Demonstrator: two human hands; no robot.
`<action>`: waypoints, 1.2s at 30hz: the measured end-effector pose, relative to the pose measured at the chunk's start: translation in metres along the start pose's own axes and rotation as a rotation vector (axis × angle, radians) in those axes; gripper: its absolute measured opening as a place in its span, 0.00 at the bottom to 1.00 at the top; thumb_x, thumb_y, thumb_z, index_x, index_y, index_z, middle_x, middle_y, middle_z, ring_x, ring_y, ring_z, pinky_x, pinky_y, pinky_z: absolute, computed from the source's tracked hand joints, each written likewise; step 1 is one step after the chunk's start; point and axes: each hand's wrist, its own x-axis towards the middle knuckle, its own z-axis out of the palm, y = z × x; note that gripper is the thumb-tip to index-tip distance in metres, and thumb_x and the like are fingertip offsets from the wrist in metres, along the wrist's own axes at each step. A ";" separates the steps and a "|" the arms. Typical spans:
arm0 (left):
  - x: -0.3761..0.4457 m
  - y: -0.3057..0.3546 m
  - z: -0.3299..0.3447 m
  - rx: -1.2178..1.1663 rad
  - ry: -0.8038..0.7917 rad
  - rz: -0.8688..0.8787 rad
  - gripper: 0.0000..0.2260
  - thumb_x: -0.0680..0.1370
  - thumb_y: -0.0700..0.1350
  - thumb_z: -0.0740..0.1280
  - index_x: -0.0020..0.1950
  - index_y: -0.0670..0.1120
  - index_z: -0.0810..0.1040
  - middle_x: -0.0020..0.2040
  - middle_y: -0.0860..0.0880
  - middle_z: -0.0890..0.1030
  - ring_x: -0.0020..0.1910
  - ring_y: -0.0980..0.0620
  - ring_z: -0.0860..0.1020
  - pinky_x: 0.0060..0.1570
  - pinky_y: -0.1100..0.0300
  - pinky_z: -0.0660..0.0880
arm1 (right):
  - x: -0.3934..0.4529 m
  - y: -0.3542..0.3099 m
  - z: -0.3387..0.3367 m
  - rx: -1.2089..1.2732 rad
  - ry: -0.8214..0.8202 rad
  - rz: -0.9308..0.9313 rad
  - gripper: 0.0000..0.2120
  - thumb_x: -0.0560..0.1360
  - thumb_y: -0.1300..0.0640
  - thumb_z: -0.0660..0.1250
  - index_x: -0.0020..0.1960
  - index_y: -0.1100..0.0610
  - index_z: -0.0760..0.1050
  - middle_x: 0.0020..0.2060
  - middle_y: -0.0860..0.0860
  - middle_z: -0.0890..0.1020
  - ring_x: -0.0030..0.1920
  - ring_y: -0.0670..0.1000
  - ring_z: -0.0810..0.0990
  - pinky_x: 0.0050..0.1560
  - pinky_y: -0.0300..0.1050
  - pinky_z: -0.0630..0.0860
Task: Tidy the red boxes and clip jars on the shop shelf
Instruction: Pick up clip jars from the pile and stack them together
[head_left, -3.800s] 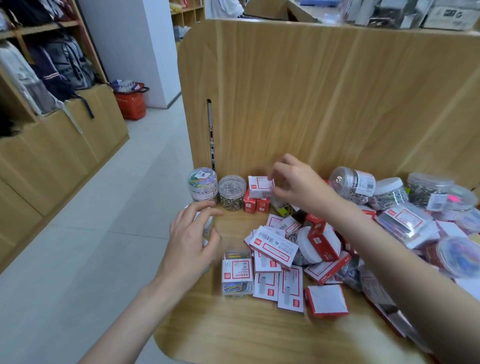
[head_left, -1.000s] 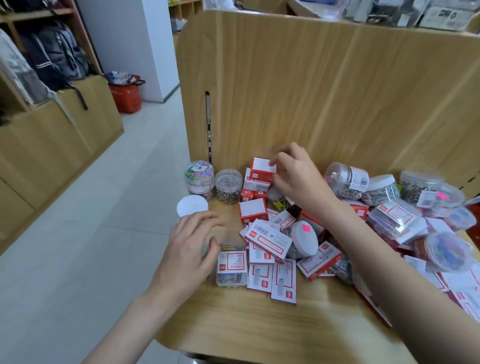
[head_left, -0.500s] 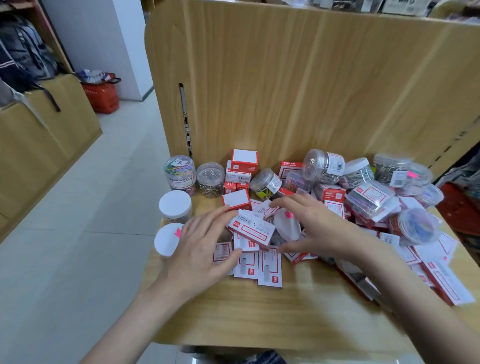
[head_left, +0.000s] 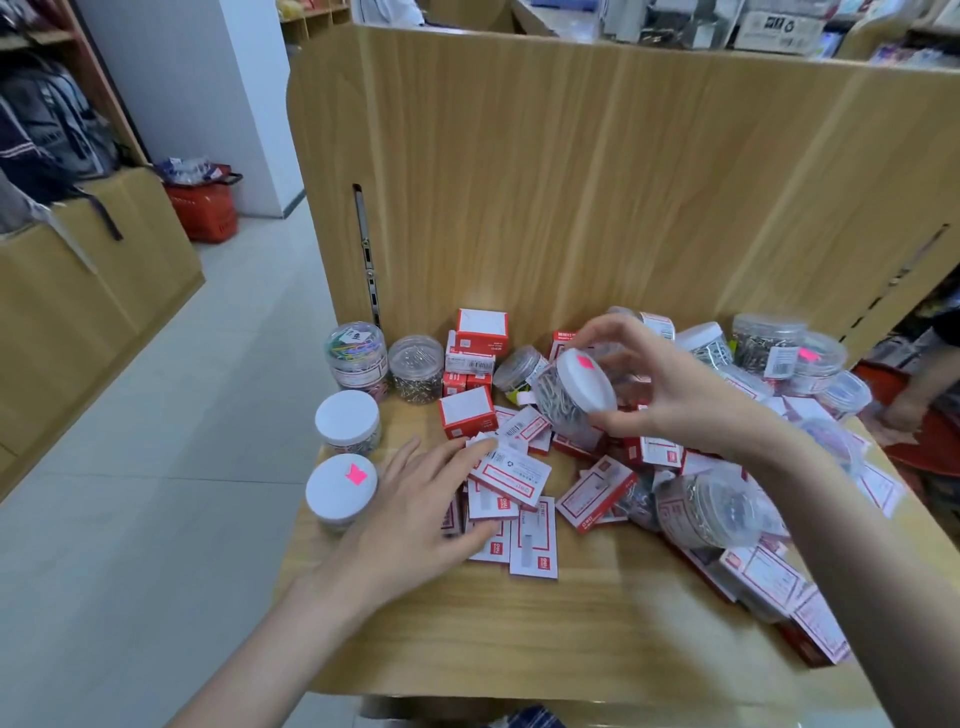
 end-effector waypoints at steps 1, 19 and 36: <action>0.000 0.001 0.001 0.008 0.012 0.003 0.29 0.72 0.66 0.55 0.71 0.59 0.58 0.70 0.51 0.67 0.70 0.53 0.60 0.72 0.53 0.46 | 0.004 -0.004 0.000 0.006 -0.007 -0.012 0.22 0.67 0.71 0.70 0.56 0.56 0.67 0.55 0.50 0.75 0.53 0.54 0.77 0.46 0.49 0.77; 0.002 -0.001 -0.057 -0.785 0.587 -0.449 0.06 0.72 0.39 0.70 0.44 0.48 0.78 0.35 0.56 0.82 0.36 0.59 0.78 0.41 0.69 0.74 | 0.076 -0.026 0.062 0.158 -0.331 -0.182 0.23 0.67 0.73 0.68 0.56 0.57 0.68 0.57 0.52 0.73 0.61 0.46 0.73 0.56 0.44 0.76; -0.033 -0.052 -0.049 -0.408 0.410 -0.713 0.08 0.75 0.42 0.67 0.50 0.53 0.74 0.49 0.56 0.77 0.46 0.64 0.75 0.42 0.67 0.71 | 0.117 -0.037 0.110 -0.242 -0.114 -0.323 0.18 0.65 0.62 0.73 0.53 0.57 0.73 0.53 0.52 0.76 0.51 0.48 0.73 0.50 0.39 0.69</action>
